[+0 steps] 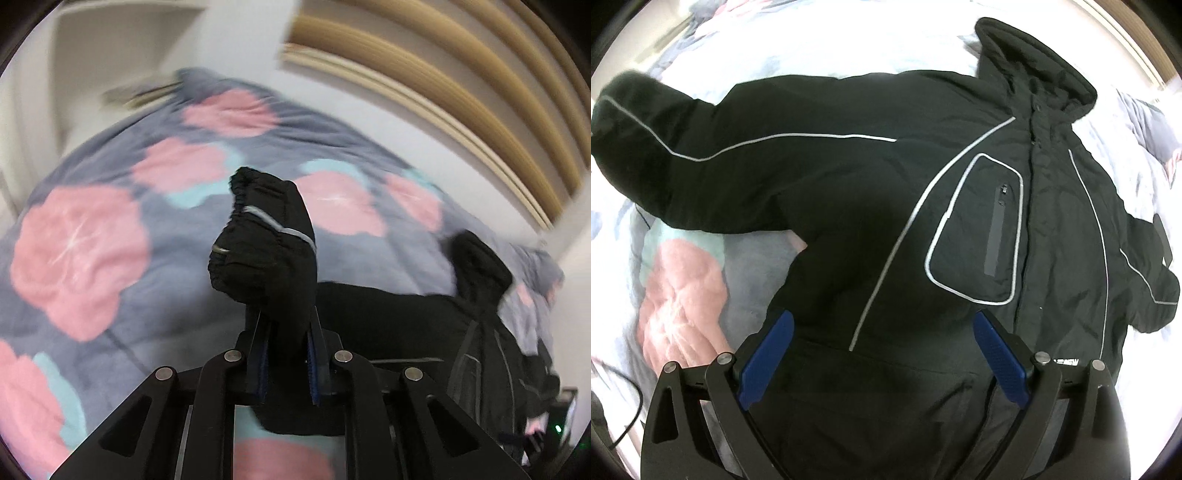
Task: Fold large clothes
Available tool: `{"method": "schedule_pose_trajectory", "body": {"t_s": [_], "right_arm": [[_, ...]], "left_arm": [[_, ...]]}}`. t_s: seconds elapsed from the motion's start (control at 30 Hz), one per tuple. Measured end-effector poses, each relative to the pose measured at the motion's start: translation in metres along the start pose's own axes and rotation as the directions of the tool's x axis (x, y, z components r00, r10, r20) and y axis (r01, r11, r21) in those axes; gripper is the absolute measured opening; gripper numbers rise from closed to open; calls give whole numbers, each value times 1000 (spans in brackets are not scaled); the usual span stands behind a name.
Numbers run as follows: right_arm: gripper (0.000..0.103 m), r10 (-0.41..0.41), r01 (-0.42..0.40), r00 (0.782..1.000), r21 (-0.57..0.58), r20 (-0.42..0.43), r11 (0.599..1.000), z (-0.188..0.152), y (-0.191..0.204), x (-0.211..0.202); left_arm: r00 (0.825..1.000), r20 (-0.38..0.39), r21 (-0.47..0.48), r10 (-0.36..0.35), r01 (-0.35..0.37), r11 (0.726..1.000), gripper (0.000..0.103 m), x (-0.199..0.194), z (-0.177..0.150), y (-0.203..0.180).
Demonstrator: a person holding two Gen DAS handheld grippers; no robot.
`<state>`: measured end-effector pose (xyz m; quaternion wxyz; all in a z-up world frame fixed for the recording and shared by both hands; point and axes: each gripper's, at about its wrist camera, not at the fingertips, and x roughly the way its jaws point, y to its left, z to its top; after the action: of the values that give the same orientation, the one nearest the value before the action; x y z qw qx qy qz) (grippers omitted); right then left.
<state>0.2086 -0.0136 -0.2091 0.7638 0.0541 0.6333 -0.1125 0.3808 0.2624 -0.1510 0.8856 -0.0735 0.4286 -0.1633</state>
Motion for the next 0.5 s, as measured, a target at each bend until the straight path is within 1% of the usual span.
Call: {"method": "schedule_pose_trajectory", "body": {"t_s": [0.07,0.1,0.2,0.27,0.3,0.33,0.37,0.43,0.5], "right_arm": [[98,1,-1,1000,23,5,1000,-1,-9,-2],[98,1,-1,1000,32,8,999,-1,-13,-3],[98,-6,5,1000,81,17,997,-4,-34,-6],[98,-16,14,1000,116,20,993,-8,-49,-8],[98,-24,21,1000,137,20,990,-10,-59,-9],[98,-29,26,999,155,19,988,-14,-66,-9],[98,-35,31,999,175,17,984,-17,-75,-9],[98,-42,38,999,216,10,976,-24,-95,-7],[98,-53,49,999,237,8,970,-30,-109,-6]], "left_arm": [[999,-3,52,-38,39,998,16,-5,-3,-29],[997,-10,85,-72,72,994,16,-5,-4,-49],[987,-41,175,-153,158,972,16,0,-10,-103],[974,-79,221,-212,224,949,15,10,-18,-141],[968,-94,234,-232,248,940,15,13,-22,-153],[957,-126,257,-263,288,923,15,22,-29,-175],[948,-151,277,-279,311,909,15,28,-37,-193],[932,-205,308,-298,350,884,15,45,-52,-222],[918,-268,334,-291,372,866,15,68,-70,-249]]}}
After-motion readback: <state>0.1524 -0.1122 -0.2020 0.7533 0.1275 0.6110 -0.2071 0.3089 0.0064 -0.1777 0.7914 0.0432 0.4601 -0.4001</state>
